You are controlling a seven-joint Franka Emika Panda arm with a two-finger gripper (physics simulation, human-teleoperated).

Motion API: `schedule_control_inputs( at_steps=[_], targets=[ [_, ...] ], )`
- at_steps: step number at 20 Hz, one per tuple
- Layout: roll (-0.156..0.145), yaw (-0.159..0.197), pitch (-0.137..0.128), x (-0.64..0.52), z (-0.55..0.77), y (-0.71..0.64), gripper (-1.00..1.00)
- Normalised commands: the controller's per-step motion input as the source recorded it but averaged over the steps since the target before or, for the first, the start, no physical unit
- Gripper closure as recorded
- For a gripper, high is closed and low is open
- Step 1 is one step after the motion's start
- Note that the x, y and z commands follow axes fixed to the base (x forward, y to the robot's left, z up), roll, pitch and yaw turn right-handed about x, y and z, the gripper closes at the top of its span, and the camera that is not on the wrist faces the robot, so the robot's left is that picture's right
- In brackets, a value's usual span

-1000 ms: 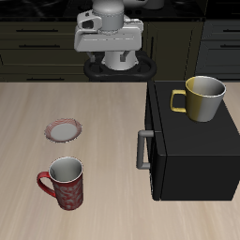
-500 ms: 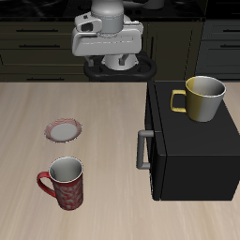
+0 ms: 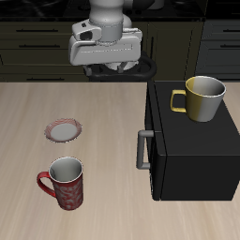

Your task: Open the microwave

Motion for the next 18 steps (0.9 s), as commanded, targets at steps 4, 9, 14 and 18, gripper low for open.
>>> schedule_control_inputs(
  at_steps=[4,9,14,18],
  targets=[
    [0.007,0.077,-0.006,0.38,-0.07,0.05,-1.00],
    [0.000,-0.008,0.023,0.30,-0.01,0.02,-1.00],
    [0.008,0.040,0.009,0.18,-0.02,0.06,-1.00],
    [0.023,0.069,-0.002,0.25,-0.08,0.13,-1.00]
  ],
)
